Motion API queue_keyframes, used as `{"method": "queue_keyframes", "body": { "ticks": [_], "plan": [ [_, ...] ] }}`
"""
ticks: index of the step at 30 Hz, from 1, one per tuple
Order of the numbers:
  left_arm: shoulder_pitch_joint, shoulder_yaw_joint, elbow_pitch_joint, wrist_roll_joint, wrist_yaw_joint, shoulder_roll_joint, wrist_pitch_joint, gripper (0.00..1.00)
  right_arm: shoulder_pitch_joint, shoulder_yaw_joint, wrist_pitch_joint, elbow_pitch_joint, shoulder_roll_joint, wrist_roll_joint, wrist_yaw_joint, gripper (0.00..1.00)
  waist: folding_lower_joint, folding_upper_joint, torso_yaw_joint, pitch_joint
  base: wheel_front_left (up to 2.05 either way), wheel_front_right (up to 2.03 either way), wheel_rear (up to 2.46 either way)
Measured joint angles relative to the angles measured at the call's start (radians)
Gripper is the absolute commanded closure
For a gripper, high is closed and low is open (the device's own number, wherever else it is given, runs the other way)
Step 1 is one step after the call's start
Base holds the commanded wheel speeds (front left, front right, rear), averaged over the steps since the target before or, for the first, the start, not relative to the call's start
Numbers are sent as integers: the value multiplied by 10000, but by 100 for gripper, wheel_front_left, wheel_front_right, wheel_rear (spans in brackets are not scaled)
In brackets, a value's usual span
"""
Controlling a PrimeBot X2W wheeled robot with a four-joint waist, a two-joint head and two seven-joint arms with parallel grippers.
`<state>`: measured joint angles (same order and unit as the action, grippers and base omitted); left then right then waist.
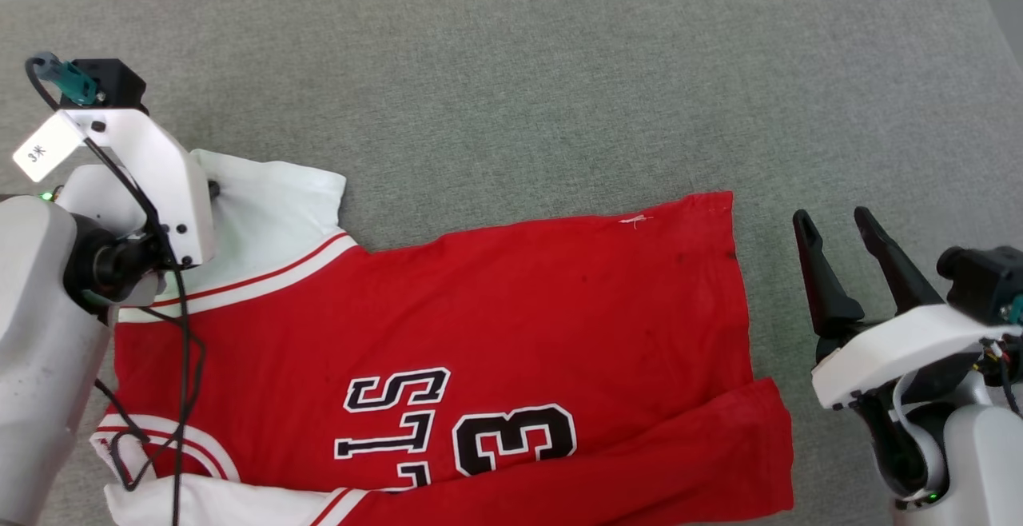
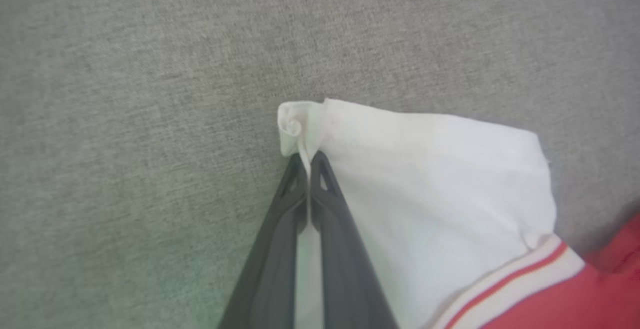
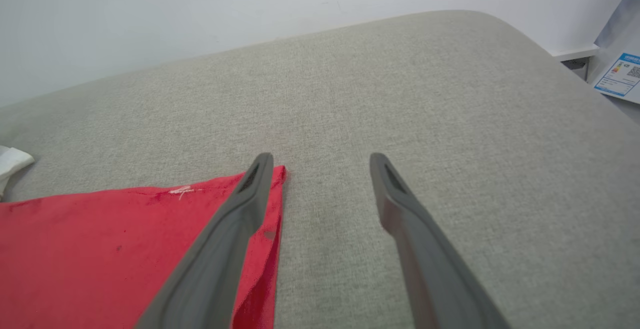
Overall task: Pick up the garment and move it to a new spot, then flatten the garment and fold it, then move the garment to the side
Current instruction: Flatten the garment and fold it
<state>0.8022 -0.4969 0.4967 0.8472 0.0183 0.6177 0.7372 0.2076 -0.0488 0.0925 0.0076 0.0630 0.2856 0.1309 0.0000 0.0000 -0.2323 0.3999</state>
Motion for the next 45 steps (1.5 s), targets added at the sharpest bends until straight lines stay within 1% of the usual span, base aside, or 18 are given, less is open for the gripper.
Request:
{"method": "queue_keyframes", "body": {
  "ticks": [2,5,10,14,20,26,27,28,29,30,33,37,42,45],
  "plan": [
    [-5,67,-19,6,33,-94,-278,100,155,10,385,251,180,192,2,0,0,0,60,-75,0,0,0],
    [4,109,-102,6,19,-245,-520,100,432,27,1469,759,639,587,0,0,0,0,207,-180,0,0,0],
    [80,165,-479,94,-6,-395,-688,100,954,468,3461,1384,1407,1388,2,0,0,0,581,-290,0,0,0],
    [82,65,-874,77,-56,-545,-798,100,1443,871,4571,1569,1931,1885,0,0,0,0,946,-343,0,0,0],
    [82,-63,-1361,13,-92,-631,-886,100,2344,1626,5440,2000,2483,2192,0,0,0,0,1450,-241,0,0,0],
    [82,-107,-1693,-54,-98,-654,-1045,100,3066,2385,6174,2936,2836,2481,0,0,0,0,1791,-13,0,0,0],
    [79,-105,-1716,-54,-100,-658,-1074,100,3131,2499,6228,3072,2874,2568,-2,3,0,0,1841,14,0,0,0],
    [70,-109,-1732,-52,-104,-667,-1083,100,3216,2581,6345,3256,2901,2704,0,31,0,0,1882,36,0,0,0],
    [57,-111,-1743,-42,-107,-669,-1104,100,3277,2663,6491,3413,2955,2828,-2,63,0,0,1918,49,0,0,0],
    [42,-107,-1753,-8,-107,-669,-1126,100,3329,2721,6567,3544,2997,2940,-2,100,-1,0,1953,56,0,0,0],
    [-43,-86,-1762,12,-105,-648,-1244,100,3447,2867,6642,3793,3058,3308,-15,100,-1,0,2009,41,0,0,0],
    [-284,0,-1774,35,-104,-571,-1496,100,3458,2928,6063,3873,3103,3400,8,100,-1,0,1988,-131,0,0,0],
    [-689,165,-1946,81,-107,-370,-1904,100,3338,2560,5382,3363,3156,3404,8,100,-1,0,1960,-545,0,0,0],
    [-1022,236,-2069,81,-50,-293,-2178,100,2902,2270,5204,2945,3254,3348,8,100,-1,1,1989,-865,0,0,0]
  ]
}}
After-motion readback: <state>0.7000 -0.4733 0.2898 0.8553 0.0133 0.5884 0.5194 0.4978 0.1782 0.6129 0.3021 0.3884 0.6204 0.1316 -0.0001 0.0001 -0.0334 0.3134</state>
